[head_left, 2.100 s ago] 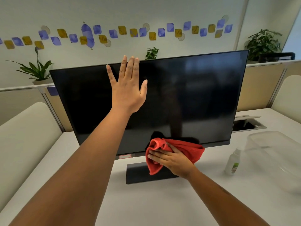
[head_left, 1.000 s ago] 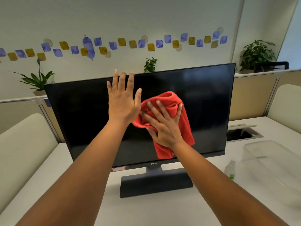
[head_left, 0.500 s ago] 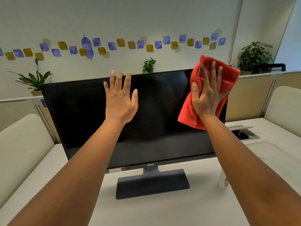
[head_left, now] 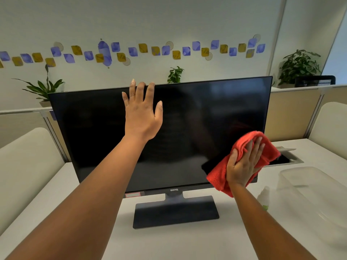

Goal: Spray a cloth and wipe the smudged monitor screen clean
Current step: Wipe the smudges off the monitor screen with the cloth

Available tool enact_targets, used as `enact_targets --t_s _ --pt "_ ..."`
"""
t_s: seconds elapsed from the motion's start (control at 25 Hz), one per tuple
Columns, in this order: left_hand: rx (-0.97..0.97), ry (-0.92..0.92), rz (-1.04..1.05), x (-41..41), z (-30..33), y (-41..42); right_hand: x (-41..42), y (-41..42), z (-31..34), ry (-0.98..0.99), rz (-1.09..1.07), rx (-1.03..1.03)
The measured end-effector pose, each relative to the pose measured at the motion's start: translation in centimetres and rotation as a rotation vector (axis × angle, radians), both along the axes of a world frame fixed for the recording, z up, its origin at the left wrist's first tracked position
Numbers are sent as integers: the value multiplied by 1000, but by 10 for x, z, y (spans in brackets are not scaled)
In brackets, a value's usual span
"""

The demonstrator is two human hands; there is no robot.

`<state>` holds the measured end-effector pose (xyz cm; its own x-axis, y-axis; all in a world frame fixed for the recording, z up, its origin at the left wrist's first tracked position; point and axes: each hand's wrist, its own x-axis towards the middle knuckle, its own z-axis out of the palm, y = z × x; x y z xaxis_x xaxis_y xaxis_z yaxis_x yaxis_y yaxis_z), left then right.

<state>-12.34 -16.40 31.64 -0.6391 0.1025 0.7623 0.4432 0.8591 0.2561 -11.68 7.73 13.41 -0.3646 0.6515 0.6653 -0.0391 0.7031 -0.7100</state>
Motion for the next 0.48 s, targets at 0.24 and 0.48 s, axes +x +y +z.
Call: enact_targets --t_s 0.24,0.48 --pt "18 -19 -25 0 0 -3 -7 -26 31 49 17 -174" --pt "21 -26 -50 -1 1 -3 -21 -66 88 109 74 48"
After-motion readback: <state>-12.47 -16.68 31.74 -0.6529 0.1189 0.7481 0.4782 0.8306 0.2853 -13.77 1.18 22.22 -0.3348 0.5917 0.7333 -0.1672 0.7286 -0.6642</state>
